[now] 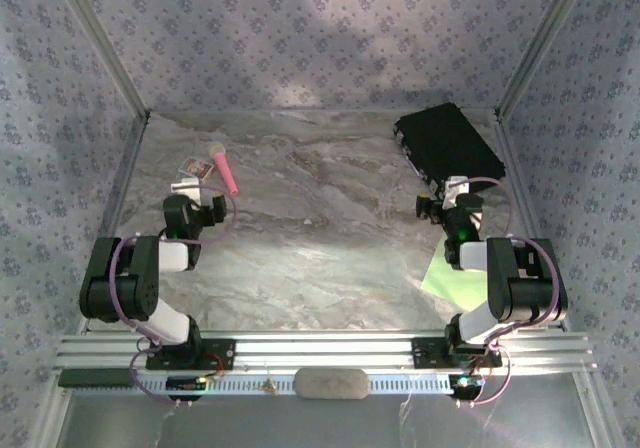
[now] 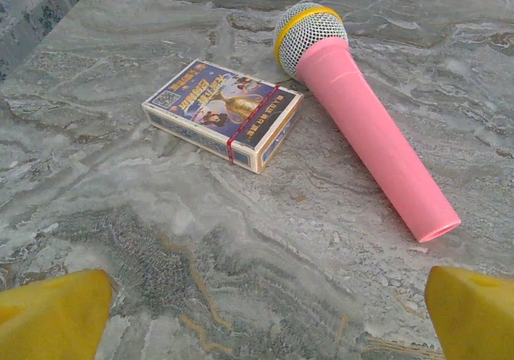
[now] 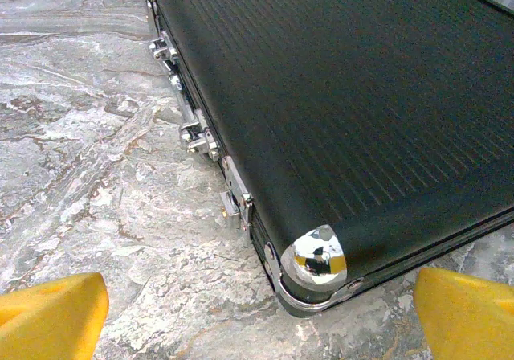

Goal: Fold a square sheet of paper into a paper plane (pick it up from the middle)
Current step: Move the square sheet of paper to the center of the table.

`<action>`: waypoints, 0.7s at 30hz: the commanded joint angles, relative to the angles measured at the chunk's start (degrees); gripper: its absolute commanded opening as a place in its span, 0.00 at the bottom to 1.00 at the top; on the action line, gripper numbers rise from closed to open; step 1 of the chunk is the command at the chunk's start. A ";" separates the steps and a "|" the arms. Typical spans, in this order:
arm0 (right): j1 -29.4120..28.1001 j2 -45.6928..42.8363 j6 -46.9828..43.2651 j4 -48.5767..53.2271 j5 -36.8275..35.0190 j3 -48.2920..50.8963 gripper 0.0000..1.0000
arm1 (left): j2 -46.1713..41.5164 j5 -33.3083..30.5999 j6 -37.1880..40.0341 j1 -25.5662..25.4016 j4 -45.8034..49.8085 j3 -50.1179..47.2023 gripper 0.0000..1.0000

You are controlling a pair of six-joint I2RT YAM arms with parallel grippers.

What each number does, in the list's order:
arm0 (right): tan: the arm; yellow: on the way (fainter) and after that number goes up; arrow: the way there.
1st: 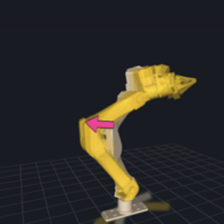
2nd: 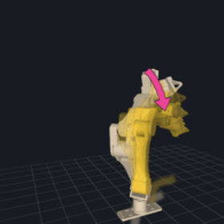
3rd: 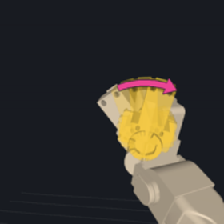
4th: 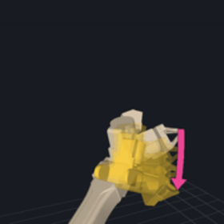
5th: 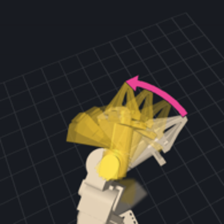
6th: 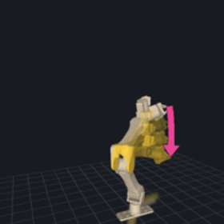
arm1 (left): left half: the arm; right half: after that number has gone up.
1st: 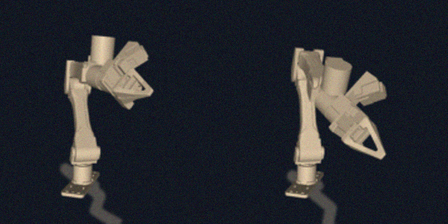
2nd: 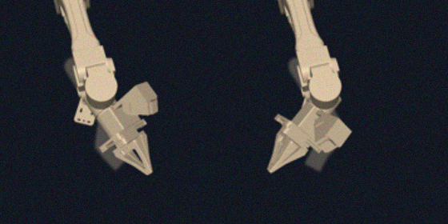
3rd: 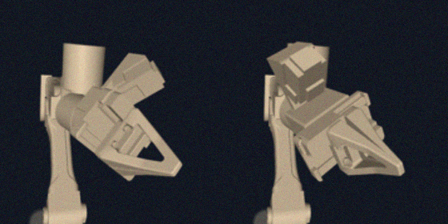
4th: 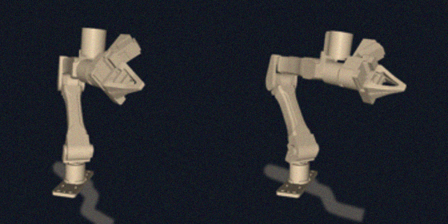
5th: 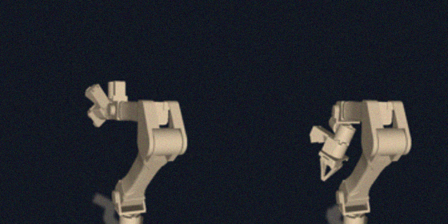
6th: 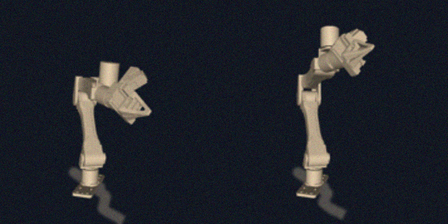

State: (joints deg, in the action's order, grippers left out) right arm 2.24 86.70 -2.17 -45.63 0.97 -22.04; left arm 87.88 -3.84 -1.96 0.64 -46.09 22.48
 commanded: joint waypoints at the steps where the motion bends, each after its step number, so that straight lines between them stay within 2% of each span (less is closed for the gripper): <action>1: 0.29 0.33 0.02 0.05 0.82 -0.67 0.99 | 0.04 0.95 0.38 0.29 -0.23 1.34 1.00; 21: 0.77 0.49 0.29 0.19 1.66 -0.72 0.99 | 0.04 1.00 0.33 0.28 -0.15 1.43 1.00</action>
State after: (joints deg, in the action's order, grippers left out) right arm 2.52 86.70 -2.17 -45.41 1.54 -22.04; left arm 87.88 -3.84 -1.96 0.64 -46.09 22.50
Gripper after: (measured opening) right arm 0.990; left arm 0.996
